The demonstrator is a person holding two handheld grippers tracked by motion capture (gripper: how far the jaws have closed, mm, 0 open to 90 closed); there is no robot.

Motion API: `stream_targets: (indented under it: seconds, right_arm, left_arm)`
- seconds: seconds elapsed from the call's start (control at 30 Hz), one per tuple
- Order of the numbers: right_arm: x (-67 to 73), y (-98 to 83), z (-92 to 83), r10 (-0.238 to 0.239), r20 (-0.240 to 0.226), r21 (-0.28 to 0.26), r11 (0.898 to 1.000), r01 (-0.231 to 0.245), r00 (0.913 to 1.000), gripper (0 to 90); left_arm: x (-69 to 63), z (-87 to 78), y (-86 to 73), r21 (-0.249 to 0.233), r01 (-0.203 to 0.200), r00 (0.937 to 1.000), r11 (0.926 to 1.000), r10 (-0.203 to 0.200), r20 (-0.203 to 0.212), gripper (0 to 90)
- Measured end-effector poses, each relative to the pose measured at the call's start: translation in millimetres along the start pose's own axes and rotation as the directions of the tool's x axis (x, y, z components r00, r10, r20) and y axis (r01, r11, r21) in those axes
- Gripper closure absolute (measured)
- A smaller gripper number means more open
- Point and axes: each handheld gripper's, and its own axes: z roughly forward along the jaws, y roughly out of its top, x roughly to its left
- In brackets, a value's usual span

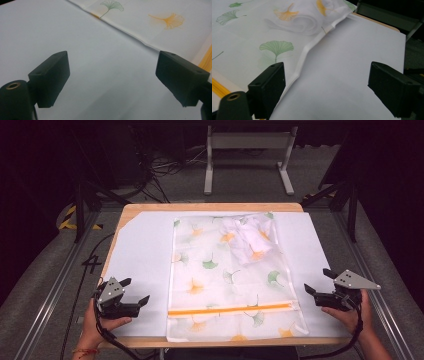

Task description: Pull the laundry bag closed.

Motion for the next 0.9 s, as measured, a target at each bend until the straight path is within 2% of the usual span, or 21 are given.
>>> stream_targets:
  seconds: [0.1, 0.17, 0.23, 0.43, 0.53, 0.6, 0.83, 0.9]
  right_arm:
    - [-2.9, -8.1, 0.6, 0.029, 0.028, -0.002, 1.0, -0.029, 0.9992, 14.5]
    - [-3.7, -12.9, 0.6, 0.054, 0.037, -0.007, 0.999, -0.054, 0.9979, 14.5]
    - [-2.9, -16.0, 0.8, 0.048, 0.043, 0.002, 0.999, -0.048, 0.9979, 14.4]
    - [0.9, -20.5, 0.6, 0.041, 0.03, 0.005, 0.999, -0.041, 0.9987, 14.5]
    - [4.9, -22.2, -1.1, 0.028, 0.032, 0.015, 0.999, -0.028, 0.9991, 14.4]
    - [7.0, -22.3, -3.7, 0.027, 0.031, 0.009, 1.0, -0.027, 0.9992, 14.5]
    - [8.9, -22.0, -7.6, 0.036, 0.038, -0.002, 0.999, -0.036, 0.9986, 14.5]
    - [11.1, -21.6, -10.2, 0.018, 0.053, -0.024, 1.0, -0.016, 0.9984, 15.8]
  left_arm:
    - [3.2, -3.6, -8.6, -0.036, 0.042, 0.9991, 0.9984, -0.042, 0.001, 11.6]
    - [3.7, -6.0, -13.3, -0.072, 0.08, 0.9967, 0.9941, -0.081, -0.003, 11.7]
    - [3.9, -7.6, -15.1, -0.079, 0.1, 0.9949, 0.9919, -0.101, -0.004, 11.7]
    - [-1.8, -8.6, -14.2, -0.084, 0.111, 0.9936, 0.9902, -0.112, -0.013, 11.6]
    - [-3.2, -6.9, -12.8, -0.076, 0.092, 0.9954, 0.9929, -0.093, -0.021, 11.7]
    - [-4.4, -5.1, -13.4, -0.061, 0.085, 0.996, 0.9945, -0.086, -0.024, 11.7]
    - [-4.9, -3.2, -11.7, -0.067, 0.082, 0.9963, 0.9943, -0.084, -0.018, 11.8]
    - [-4.4, -3.2, -10.5, -0.074, 0.08, 0.9965, 0.994, -0.081, -0.019, 11.8]
